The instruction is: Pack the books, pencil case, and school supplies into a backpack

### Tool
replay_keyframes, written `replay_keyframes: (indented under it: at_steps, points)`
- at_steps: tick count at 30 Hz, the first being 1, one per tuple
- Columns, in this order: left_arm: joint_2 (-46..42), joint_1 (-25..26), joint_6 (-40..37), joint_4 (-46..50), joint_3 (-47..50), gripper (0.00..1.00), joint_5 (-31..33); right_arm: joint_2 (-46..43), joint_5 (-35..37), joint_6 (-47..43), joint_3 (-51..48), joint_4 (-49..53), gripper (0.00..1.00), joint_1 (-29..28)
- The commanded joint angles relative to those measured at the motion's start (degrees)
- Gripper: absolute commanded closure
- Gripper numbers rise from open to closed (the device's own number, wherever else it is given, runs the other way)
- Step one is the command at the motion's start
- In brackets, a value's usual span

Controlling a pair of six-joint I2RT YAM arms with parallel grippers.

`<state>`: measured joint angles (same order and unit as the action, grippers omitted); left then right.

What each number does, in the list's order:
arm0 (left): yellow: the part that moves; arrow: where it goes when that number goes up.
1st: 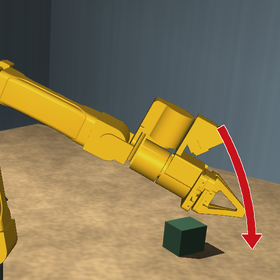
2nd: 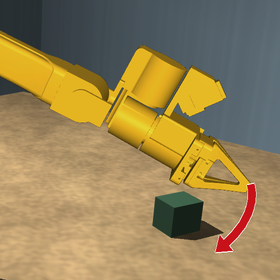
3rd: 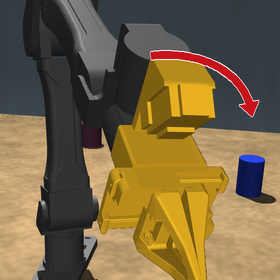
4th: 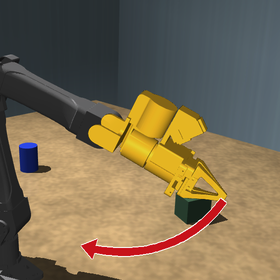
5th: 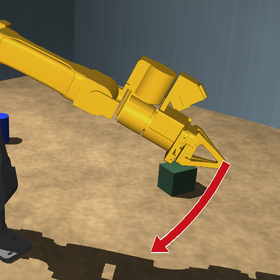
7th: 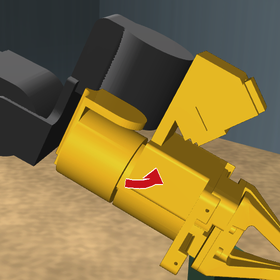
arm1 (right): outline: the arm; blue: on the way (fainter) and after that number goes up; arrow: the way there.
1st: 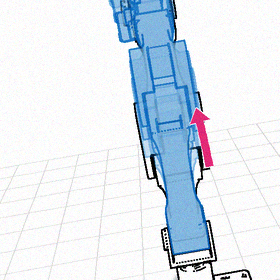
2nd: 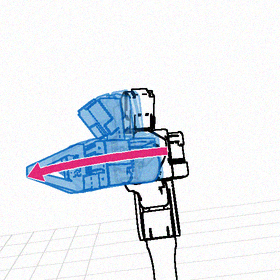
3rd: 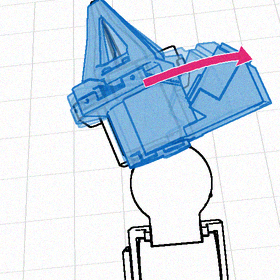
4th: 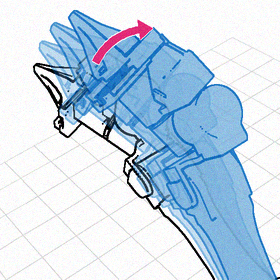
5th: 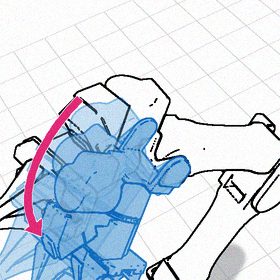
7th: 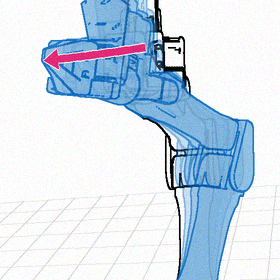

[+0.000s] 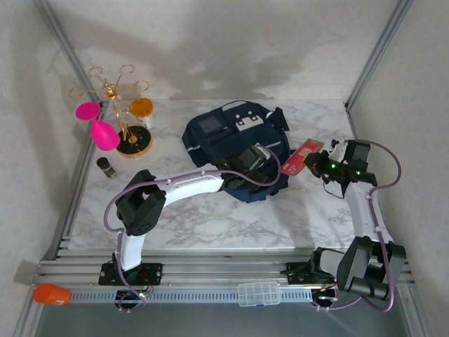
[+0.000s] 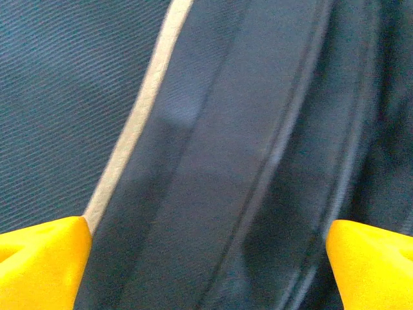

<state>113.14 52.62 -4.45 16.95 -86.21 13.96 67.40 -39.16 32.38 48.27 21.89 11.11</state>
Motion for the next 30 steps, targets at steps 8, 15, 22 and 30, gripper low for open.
replay_keyframes:
  at_steps: [8, 15, 22, 30]
  points:
    - [-0.9, -7.7, 7.3, -2.1, -2.8, 0.24, -4.8, 0.0, -1.8, 0.1, -1.2, -1.4, 1.0, 0.4]
    - [-1.6, -8.9, 8.2, -3.3, -3.7, 0.52, -7.9, 0.3, -2.6, 0.6, -1.1, -2.0, 1.0, 0.4]
    - [-1.8, -9.3, 9.4, -3.4, -5.6, 0.93, -8.6, 0.6, -5.4, 1.6, -0.7, -2.8, 1.0, 0.2]
    - [-6.8, -7.2, 15.3, -1.4, -7.1, 1.0, -7.1, 1.4, -7.8, 10.4, -3.9, -12.5, 1.0, -5.5]
